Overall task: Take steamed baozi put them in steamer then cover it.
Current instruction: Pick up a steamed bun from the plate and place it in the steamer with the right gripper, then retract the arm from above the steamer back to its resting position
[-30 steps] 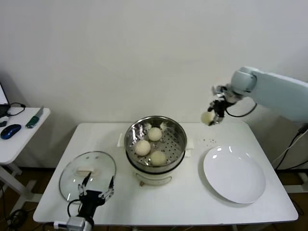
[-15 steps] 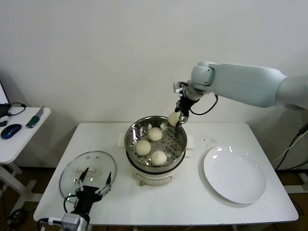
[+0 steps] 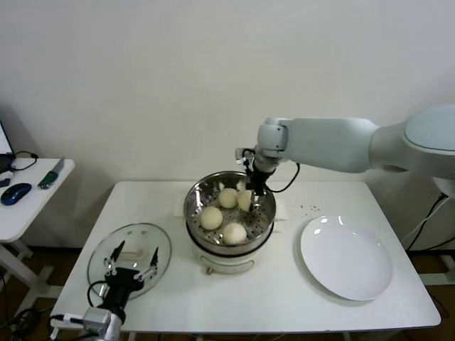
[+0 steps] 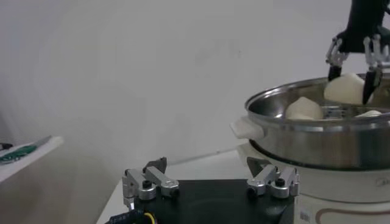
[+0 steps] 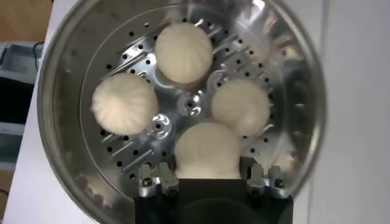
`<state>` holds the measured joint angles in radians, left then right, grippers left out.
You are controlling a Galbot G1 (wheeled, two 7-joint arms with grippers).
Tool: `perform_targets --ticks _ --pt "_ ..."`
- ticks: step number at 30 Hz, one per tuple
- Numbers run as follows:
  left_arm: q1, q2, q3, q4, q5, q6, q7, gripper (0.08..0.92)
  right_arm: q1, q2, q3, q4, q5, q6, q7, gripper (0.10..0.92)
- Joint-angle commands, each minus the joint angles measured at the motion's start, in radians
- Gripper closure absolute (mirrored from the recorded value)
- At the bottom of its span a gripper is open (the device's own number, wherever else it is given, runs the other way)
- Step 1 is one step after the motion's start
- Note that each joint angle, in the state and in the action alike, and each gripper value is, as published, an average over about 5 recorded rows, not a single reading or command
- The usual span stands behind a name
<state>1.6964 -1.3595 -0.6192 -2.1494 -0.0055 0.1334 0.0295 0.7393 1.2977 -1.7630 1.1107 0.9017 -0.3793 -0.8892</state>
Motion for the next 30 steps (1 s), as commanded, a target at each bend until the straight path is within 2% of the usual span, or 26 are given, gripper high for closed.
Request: perform_targets --ticks 1,8,11,16,25,30 --pt "-0.015 0.017 -0.005 0.010 -0.013 0.004 0.001 0.177 -0.052 0.029 -0.035 -0.003 -0.021 -0.003 0.002 0.364" --pt "-0.022 0.018 -0.003 0.017 -0.009 0.006 0.000 0.177 -0.051 0.017 -0.028 -0.001 -0.030 -0.006 -0.001 0.361" --pt "-0.023 0.017 -0.001 0.018 -0.006 0.006 -0.001 0.177 -0.043 0.011 -0.023 0.005 -0.027 -0.011 -0.004 0.328" --pt "-0.025 0.016 0.005 0.019 -0.001 0.007 -0.002 0.177 -0.014 -0.006 -0.006 0.022 -0.014 -0.016 -0.011 0.221" --pt "-0.034 0.007 0.021 0.013 0.022 0.016 -0.003 0.177 0.067 -0.089 0.060 0.062 0.015 -0.008 -0.021 0.202" --pt "-0.036 0.007 0.022 0.029 0.088 -0.018 -0.011 0.177 0.067 -0.233 0.166 0.139 -0.014 0.074 0.118 0.203"
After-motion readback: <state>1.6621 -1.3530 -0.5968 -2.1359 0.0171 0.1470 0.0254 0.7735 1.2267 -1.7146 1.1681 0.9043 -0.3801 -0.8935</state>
